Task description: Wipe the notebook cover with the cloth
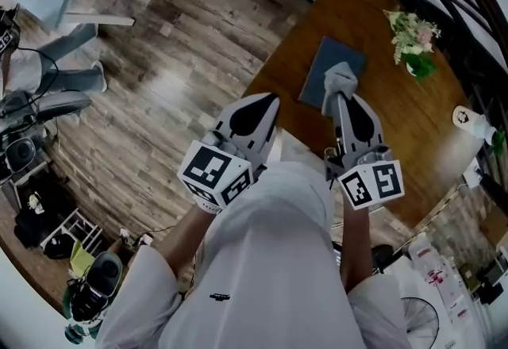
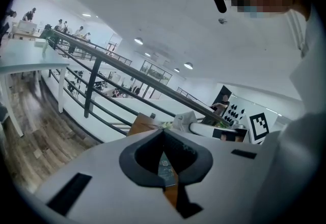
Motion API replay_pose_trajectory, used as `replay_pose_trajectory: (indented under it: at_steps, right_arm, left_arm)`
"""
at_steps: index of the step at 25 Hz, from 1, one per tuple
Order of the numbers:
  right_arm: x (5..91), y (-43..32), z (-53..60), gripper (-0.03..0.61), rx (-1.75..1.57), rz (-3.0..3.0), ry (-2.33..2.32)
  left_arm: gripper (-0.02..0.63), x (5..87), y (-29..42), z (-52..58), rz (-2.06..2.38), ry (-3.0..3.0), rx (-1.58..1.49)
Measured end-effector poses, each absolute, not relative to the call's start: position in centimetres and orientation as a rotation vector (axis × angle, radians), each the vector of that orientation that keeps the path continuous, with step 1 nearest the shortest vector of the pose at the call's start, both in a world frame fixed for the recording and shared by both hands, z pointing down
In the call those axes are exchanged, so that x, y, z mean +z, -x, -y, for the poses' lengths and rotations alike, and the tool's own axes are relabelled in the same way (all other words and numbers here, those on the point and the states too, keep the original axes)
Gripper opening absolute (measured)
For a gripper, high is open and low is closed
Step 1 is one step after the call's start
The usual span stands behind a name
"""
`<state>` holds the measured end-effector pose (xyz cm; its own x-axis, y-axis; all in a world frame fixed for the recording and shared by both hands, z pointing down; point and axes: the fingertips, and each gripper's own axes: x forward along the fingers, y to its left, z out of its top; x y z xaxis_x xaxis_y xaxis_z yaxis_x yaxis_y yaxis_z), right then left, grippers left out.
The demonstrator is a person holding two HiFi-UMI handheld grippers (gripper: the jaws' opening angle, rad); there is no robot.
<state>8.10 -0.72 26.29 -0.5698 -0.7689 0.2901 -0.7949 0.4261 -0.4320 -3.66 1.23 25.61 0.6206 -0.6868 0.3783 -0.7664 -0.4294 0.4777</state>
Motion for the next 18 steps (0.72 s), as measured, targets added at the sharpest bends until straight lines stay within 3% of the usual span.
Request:
replay_pose_trajectory:
  at_steps: [18]
  right_arm:
    - [37.7,-9.8,7.0,0.029,0.973,2.489,-1.403]
  left_arm:
    - [0.020,35.0,1.4,3.8,1.148,-2.126,0.242]
